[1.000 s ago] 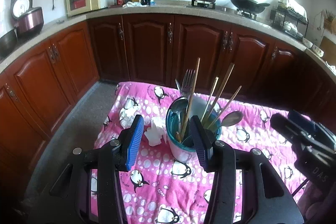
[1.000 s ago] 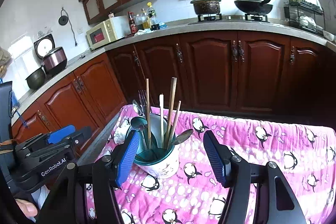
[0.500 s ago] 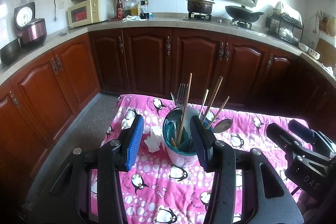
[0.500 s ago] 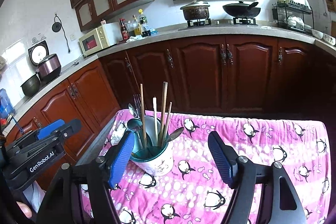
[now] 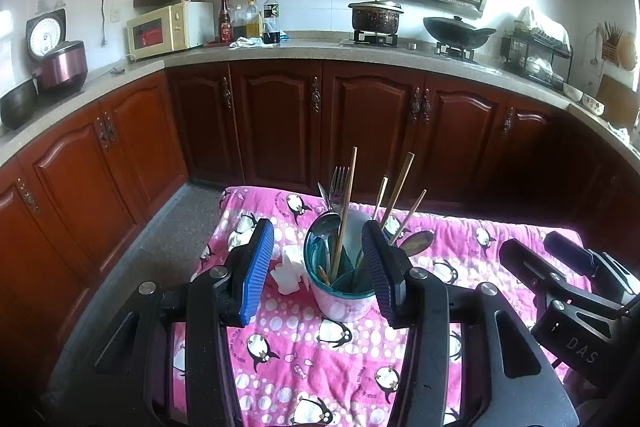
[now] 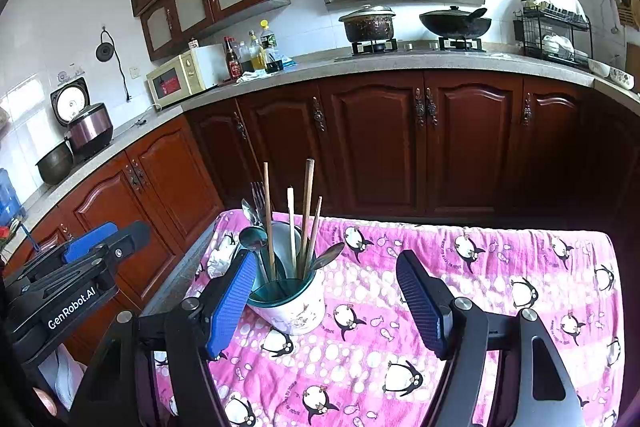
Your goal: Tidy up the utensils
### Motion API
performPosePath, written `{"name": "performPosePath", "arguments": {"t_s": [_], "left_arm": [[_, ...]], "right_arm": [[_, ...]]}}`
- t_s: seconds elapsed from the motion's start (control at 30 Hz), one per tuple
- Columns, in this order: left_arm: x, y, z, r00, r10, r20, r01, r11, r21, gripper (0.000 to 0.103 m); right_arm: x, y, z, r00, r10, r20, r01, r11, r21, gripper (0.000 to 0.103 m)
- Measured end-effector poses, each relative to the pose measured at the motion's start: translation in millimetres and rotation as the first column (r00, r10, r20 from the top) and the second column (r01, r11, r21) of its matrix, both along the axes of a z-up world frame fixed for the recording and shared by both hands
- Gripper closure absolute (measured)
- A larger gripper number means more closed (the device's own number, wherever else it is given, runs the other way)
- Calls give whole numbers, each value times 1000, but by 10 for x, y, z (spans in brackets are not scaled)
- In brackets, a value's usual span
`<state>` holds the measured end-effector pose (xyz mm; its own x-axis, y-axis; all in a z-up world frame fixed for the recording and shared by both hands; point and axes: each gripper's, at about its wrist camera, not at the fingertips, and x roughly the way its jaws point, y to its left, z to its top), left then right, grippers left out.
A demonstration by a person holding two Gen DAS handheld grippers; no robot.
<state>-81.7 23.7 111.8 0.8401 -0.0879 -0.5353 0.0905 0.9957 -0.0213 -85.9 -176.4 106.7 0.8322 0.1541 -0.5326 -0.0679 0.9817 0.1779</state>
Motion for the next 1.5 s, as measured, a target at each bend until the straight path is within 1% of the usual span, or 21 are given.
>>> {"name": "performPosePath", "arguments": {"t_s": [0.87, 1.5], "left_arm": [[30, -31, -28, 1000, 12, -2, -12, 1000, 6, 58], [110, -7, -106, 1000, 23, -5, -22, 1000, 15, 58]], "right_arm": [[76, 21, 3, 1000, 8, -15, -9, 1000, -9, 32], [164, 27, -49, 999, 15, -29, -15, 1000, -17, 32]]}}
